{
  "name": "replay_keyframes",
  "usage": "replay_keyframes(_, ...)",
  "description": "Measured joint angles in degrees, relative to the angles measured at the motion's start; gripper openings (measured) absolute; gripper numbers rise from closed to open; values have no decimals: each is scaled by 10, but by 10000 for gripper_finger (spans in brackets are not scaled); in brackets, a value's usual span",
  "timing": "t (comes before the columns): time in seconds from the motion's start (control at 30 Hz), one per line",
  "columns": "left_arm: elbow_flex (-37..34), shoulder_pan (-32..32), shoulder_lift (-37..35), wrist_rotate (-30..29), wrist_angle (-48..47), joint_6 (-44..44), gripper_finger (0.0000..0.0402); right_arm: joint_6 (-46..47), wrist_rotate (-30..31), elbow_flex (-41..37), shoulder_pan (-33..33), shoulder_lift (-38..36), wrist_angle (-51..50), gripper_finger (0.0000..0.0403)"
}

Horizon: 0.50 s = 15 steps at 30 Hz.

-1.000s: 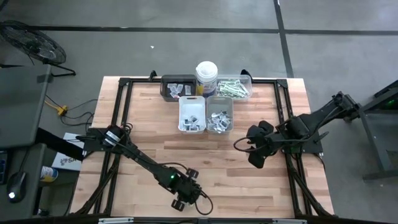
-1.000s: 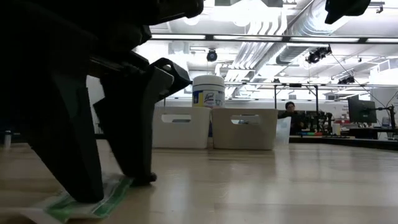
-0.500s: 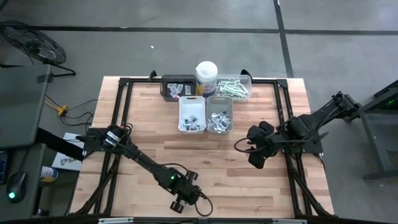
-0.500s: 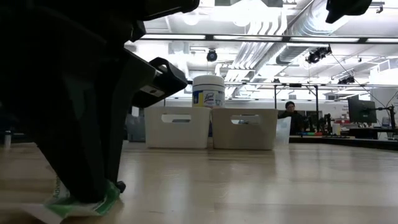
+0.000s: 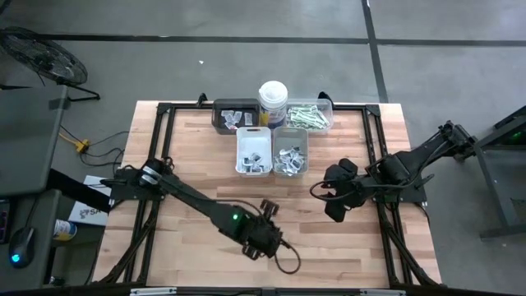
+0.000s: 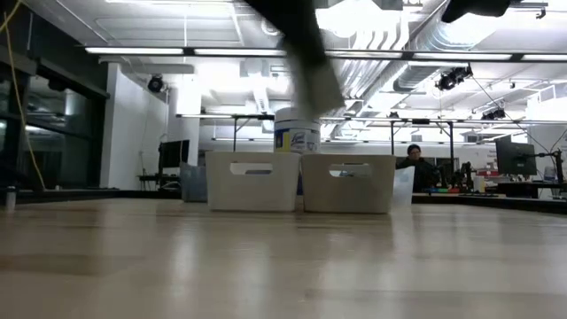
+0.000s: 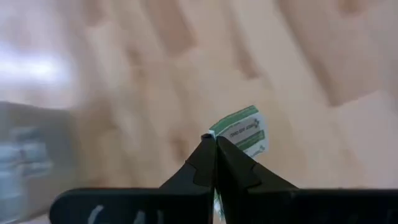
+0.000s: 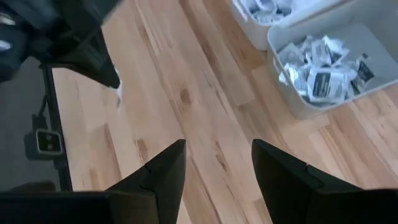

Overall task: Pick & Place First Aid Supplies
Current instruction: Put the band aid into the transparent bin

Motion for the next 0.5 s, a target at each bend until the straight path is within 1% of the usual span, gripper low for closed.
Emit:
replay_keyframes(0.13, 103, 18, 1, -81, -60, 43, 1, 0, 27, 0, 0, 0, 17, 176)
replay_keyframes(0.23, 167, 35, -1, -127, -107, 60, 1, -10, 36, 0, 0, 0, 35, 177)
replay_keyframes(0.37, 222, 56, -1, -158, -143, 85, 0, -38, 34, 0, 0, 0, 86, 177)
replay_keyframes(0.5, 251, 77, -1, -172, -147, 115, 0, -77, 47, 0, 0, 0, 143, 176)
